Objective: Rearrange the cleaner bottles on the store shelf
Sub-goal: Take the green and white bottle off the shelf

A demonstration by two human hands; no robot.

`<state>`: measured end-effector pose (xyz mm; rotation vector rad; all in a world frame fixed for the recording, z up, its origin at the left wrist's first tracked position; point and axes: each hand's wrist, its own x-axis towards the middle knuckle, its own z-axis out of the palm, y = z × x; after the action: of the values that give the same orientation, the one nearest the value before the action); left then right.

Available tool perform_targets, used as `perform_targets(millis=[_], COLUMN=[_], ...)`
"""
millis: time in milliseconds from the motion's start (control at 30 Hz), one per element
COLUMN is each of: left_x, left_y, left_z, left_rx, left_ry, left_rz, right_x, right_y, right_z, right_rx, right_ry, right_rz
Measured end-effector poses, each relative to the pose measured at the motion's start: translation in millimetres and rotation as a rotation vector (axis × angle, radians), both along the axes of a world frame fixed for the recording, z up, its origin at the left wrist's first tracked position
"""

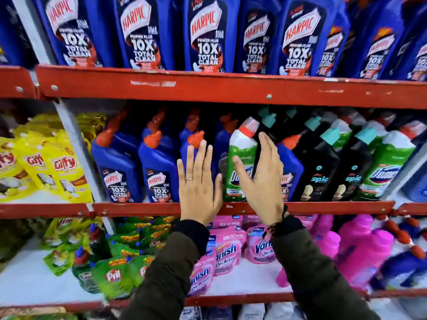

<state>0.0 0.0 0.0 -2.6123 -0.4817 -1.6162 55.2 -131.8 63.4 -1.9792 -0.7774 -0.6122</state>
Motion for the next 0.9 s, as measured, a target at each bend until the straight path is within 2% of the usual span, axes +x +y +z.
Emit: perform_targets(millis=[100, 200, 433, 667, 800, 900], left_x=[10, 21, 41, 45, 42, 42], left_y=[11, 19, 33, 36, 35, 34], left_z=[-26, -51, -73, -79, -78, -78], left_rx=[-0.032, 0.036, 0.179, 0.218, 0.193, 0.180], left_ry=[0.027, 0.068, -0.020, -0.063, -0.036, -0.026], left_rz=[0.078, 0.080, 0.058, 0.044, 0.029, 0.034], right_x=[11, 21, 23, 17, 9, 6], right_y=[20, 29, 21, -12, -32, -41], right_z=[4, 4, 3, 26, 18, -12], right_rx=[0.037, 0.032, 0.152, 0.258, 0.220, 0.108], right_ry=[0.072, 0.103, 0.044, -0.019, 0.022, 0.117], right_rz=[-0.024, -0.025, 0.038, 0.077, 0.077, 0.057])
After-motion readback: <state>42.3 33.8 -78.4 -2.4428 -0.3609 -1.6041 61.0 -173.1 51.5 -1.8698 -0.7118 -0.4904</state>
